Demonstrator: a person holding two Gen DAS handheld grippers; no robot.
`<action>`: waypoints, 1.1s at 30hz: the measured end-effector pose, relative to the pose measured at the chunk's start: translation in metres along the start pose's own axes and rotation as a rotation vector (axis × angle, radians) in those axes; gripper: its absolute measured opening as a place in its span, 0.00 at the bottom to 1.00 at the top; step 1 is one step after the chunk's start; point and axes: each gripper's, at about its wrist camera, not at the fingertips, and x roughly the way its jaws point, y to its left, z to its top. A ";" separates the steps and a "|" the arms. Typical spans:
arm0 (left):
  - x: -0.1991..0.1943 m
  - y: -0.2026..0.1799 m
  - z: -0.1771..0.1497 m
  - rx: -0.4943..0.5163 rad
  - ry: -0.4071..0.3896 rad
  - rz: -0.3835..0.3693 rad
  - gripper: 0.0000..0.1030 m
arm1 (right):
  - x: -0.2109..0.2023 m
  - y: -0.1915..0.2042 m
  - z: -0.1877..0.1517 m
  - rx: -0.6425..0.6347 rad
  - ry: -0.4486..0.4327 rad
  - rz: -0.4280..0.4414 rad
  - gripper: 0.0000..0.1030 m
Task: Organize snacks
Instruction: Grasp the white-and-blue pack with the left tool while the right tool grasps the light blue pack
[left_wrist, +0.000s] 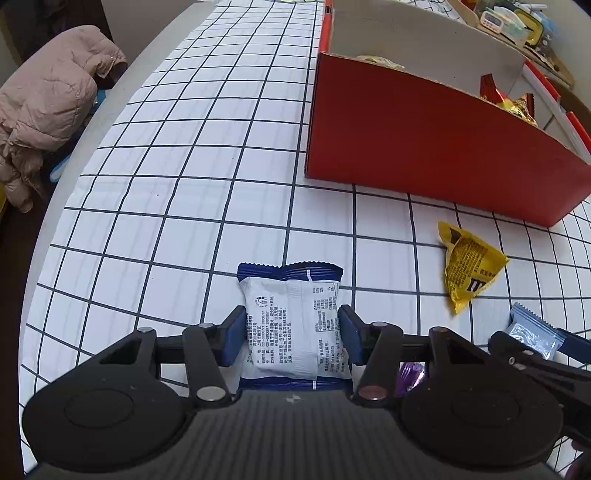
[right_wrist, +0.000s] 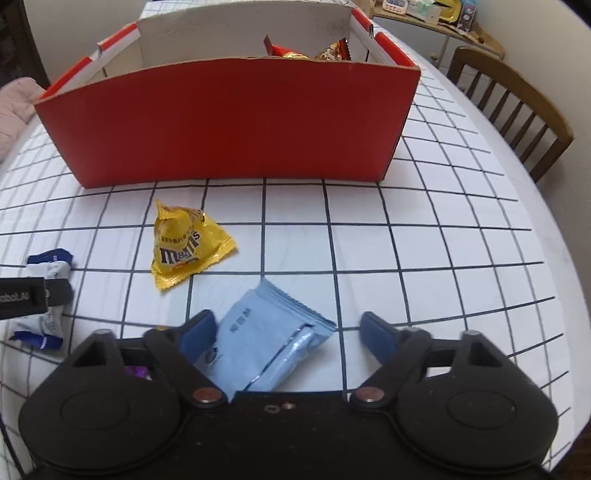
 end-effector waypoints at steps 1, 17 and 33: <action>-0.001 0.000 -0.001 0.001 0.002 -0.002 0.51 | -0.001 0.000 -0.001 -0.009 -0.002 0.006 0.69; -0.016 -0.002 -0.016 -0.012 0.010 -0.050 0.48 | -0.030 -0.018 -0.010 -0.079 -0.060 0.103 0.37; -0.030 -0.004 -0.025 -0.035 0.004 -0.052 0.48 | -0.035 -0.050 -0.017 0.104 0.062 0.156 0.71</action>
